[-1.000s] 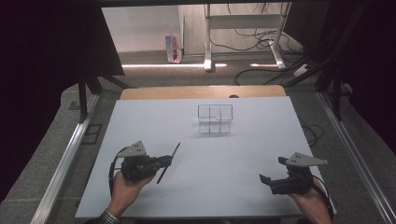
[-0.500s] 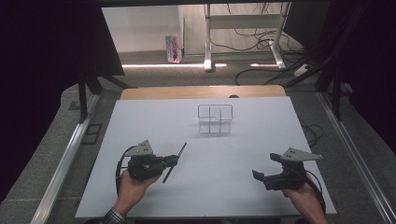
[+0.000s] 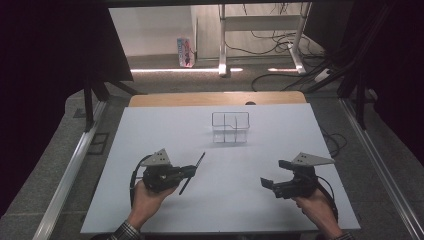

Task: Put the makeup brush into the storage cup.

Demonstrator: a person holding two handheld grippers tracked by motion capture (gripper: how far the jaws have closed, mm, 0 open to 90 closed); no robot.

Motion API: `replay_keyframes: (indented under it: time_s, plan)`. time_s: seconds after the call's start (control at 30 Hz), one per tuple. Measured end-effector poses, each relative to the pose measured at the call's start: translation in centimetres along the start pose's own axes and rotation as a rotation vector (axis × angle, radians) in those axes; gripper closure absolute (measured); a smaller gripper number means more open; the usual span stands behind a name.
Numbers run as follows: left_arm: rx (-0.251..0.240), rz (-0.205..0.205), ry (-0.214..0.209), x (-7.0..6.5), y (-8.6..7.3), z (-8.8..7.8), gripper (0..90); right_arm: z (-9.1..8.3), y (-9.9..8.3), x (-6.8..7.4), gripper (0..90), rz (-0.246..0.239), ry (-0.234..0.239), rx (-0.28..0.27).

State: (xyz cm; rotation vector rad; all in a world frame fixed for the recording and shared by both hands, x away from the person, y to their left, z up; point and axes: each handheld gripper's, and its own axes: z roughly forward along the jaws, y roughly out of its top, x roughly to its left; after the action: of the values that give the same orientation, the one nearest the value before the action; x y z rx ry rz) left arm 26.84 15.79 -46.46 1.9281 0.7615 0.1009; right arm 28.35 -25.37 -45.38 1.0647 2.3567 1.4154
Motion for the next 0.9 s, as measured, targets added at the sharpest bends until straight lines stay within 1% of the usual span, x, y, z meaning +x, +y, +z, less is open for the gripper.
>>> replay_keyframes:
  time_s: [0.13,0.33,0.37,0.53,0.67,0.8,0.9]
  plan:
    - [-0.005,-0.001,-0.005,-0.1,0.2,0.5,84.3,0.5,0.6,0.4,0.5,0.007,0.016,-0.004]
    - [-0.008,-0.002,-0.010,-0.3,0.4,1.1,84.3,1.3,1.7,0.8,0.4,0.060,0.061,-0.027]
    - [-0.011,-0.001,-0.011,-0.3,0.4,1.2,84.3,1.4,1.8,0.8,0.4,0.062,0.062,-0.030]
    - [-0.019,0.001,-0.013,-0.4,0.5,1.6,84.3,2.1,2.4,1.3,0.5,0.083,0.097,-0.037]
    - [-0.025,0.002,-0.021,-0.5,0.7,2.0,84.3,2.5,2.8,1.6,0.5,0.091,0.113,-0.035]
    - [-0.028,0.004,-0.028,-0.7,0.8,2.4,84.3,3.0,3.2,1.9,0.0,0.083,0.133,-0.030]
    - [-0.028,0.006,-0.032,-0.8,0.9,2.6,84.3,3.4,3.5,2.1,0.0,0.081,0.150,-0.037]
